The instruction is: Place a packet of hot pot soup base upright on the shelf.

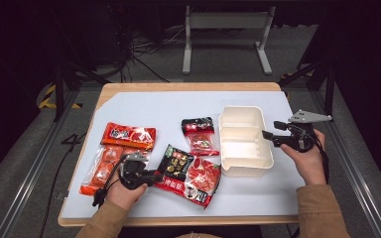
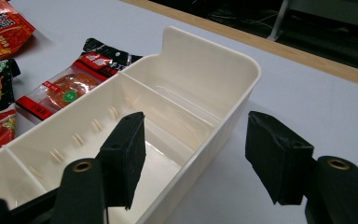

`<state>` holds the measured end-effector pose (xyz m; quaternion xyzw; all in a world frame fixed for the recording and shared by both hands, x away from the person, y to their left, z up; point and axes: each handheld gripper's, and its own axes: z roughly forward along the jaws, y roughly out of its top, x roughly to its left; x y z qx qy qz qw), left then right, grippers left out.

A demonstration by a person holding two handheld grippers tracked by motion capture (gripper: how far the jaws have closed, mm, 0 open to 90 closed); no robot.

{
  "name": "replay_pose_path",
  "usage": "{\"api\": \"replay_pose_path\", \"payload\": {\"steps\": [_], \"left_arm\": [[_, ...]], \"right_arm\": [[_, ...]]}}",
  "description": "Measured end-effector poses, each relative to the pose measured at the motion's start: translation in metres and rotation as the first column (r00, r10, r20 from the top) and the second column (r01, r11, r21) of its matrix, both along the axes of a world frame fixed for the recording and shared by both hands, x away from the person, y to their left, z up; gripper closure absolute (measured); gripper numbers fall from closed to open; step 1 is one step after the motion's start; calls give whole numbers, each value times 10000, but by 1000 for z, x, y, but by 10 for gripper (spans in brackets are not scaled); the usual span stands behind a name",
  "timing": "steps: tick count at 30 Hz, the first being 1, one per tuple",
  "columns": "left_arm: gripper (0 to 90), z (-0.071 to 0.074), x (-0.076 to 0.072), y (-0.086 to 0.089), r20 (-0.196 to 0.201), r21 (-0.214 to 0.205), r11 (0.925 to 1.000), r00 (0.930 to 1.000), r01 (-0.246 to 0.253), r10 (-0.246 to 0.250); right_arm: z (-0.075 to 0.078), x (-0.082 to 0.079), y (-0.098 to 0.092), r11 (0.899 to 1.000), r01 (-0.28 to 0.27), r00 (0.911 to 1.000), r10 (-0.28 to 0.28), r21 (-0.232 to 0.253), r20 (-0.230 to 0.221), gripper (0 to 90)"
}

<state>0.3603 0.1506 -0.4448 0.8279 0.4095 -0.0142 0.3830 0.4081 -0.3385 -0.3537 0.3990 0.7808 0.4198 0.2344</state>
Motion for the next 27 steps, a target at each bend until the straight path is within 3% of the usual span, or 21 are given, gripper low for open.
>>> {"api": "replay_pose_path", "payload": {"steps": [3, 10, 21, 27], "left_arm": [[818, 1, 0, 0, -172, -117, 9998, 9997, -185, 183], [854, 6, -1, 1, -146, -315, 9978, 9982, -578, 574], [880, 33, -7, 6, 882, -909, 9930, 9926, -753, 833], [881, 52, -14, 3, 1623, -824, 9952, 9846, -527, 656]], "right_arm": [[0, 0, 1, 10000, -19, 10000, 19, -5, -27, 383], [1, -2, -1, 10000, -16, 10000, 16, 39, 46, 383], [4, -8, -7, 9998, 116, 9998, -118, 155, 141, 383], [6, -12, -9, 9996, 212, 9995, -216, 176, 212, 383]]}}
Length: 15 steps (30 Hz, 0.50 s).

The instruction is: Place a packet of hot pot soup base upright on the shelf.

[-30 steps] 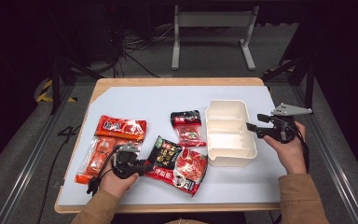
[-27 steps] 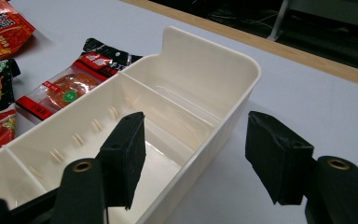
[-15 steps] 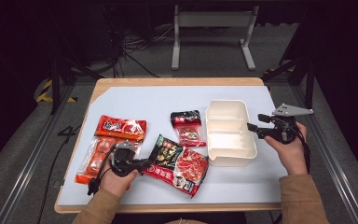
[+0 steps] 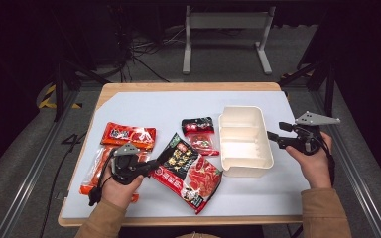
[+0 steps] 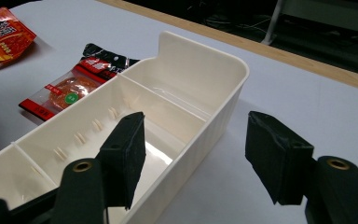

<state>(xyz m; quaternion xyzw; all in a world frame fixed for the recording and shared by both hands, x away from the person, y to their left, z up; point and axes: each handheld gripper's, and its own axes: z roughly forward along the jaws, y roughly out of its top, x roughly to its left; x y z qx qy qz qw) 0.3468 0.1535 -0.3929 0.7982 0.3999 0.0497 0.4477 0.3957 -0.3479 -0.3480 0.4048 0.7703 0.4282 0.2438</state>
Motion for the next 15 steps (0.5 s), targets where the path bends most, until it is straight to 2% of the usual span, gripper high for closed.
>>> {"api": "replay_pose_path", "payload": {"steps": [4, 7, 10, 11, 15], "left_arm": [[880, 13, -5, -3, 503, 40, 9999, 9986, 147, -149], [880, 20, -8, -3, 696, 36, 9998, 9973, 218, -220], [880, 32, -13, -3, 1126, 23, 9995, 9932, 300, -300], [880, 32, -13, -3, 1126, 23, 9995, 9932, 300, -300], [879, 44, -18, -3, 1636, 133, 9987, 9853, 482, -497]], "right_arm": [[2, -4, -3, 10000, 17, 10000, -17, 82, 58, 384], [4, -6, -3, 9999, 10, 9999, -12, 155, 114, 384], [5, -8, -2, 9998, -30, 9999, 27, 172, 160, 384], [5, -8, -2, 9998, -30, 9999, 27, 172, 160, 384], [8, -11, 1, 9997, -112, 9997, 107, 206, 235, 384]]}}
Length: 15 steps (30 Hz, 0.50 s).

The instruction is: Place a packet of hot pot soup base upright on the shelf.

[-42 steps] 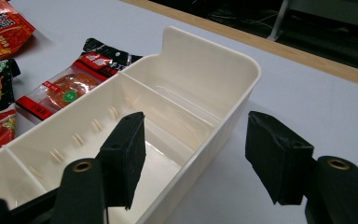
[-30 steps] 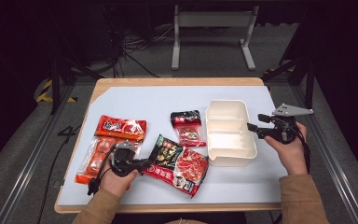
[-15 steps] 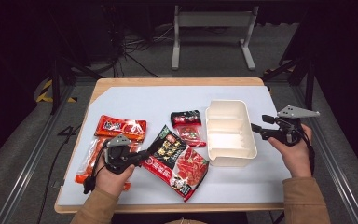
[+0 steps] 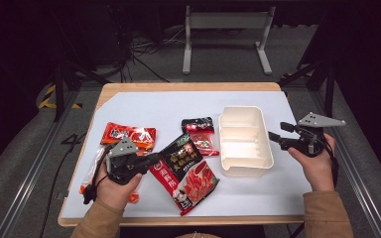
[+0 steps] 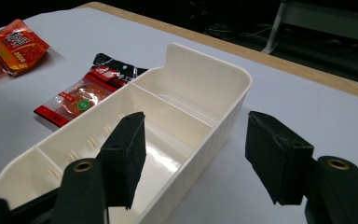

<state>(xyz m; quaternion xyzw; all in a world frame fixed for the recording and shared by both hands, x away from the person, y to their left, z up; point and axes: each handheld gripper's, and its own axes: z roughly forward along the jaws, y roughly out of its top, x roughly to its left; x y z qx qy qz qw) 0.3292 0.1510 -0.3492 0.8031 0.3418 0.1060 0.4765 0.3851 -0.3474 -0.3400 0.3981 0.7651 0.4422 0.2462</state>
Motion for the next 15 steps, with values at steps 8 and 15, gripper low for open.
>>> {"api": "replay_pose_path", "payload": {"steps": [8, 15], "left_arm": [[877, 12, -8, 1, 666, -66, 10000, 9978, 52, -47], [874, 22, -12, 1, 1290, 54, 10000, 9916, 79, -86]], "right_arm": [[9, -4, 11, 9995, -330, 9994, 329, 7, 136, 384], [25, -12, 31, 9878, -1410, 9899, 1397, 663, 234, 385]]}}
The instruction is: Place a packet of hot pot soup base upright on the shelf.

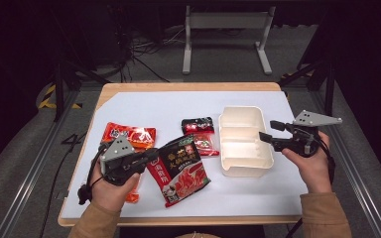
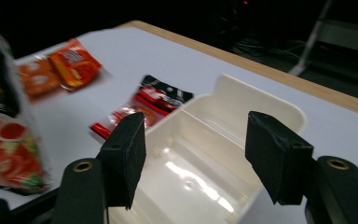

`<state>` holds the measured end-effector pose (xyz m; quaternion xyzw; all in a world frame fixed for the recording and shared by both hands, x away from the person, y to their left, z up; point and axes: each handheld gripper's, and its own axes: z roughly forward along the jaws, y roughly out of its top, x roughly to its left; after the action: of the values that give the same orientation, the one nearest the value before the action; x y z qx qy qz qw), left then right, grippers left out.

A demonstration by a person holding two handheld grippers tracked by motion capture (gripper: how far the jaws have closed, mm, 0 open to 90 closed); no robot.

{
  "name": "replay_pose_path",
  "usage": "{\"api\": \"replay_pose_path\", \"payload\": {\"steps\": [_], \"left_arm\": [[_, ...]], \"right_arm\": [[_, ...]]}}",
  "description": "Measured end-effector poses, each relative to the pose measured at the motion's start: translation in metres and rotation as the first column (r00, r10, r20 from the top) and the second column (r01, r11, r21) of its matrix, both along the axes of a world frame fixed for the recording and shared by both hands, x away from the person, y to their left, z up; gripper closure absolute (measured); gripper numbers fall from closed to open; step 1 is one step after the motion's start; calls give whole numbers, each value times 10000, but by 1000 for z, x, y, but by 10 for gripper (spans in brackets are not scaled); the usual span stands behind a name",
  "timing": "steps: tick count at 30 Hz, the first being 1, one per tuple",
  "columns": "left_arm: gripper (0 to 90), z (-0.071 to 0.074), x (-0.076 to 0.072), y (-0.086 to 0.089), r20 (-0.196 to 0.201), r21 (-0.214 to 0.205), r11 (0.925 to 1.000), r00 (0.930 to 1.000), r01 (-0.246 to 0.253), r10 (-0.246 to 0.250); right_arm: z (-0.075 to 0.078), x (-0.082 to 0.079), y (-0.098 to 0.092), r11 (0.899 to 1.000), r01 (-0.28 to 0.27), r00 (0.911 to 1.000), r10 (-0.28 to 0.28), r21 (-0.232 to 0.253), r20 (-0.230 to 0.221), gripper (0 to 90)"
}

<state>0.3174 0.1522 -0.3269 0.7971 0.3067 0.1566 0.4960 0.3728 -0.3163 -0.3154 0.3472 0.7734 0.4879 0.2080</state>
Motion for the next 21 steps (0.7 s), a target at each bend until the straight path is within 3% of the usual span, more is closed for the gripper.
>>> {"api": "replay_pose_path", "payload": {"steps": [7, 13, 21], "left_arm": [[874, 7, 0, 1, 154, -136, 9999, 9999, 3, -1], [874, 12, -1, 0, 331, -236, 9997, 9994, 32, -24], [874, 15, 1, 0, 413, -284, 9996, 9991, 57, -45]], "right_arm": [[10, -7, 22, 9941, -978, 9952, 976, 472, 78, 386], [19, -10, 47, 9831, -1784, 9840, 1783, 420, 69, 386], [33, -7, 94, 9490, -3148, 9491, 3148, -167, 4, 382]]}}
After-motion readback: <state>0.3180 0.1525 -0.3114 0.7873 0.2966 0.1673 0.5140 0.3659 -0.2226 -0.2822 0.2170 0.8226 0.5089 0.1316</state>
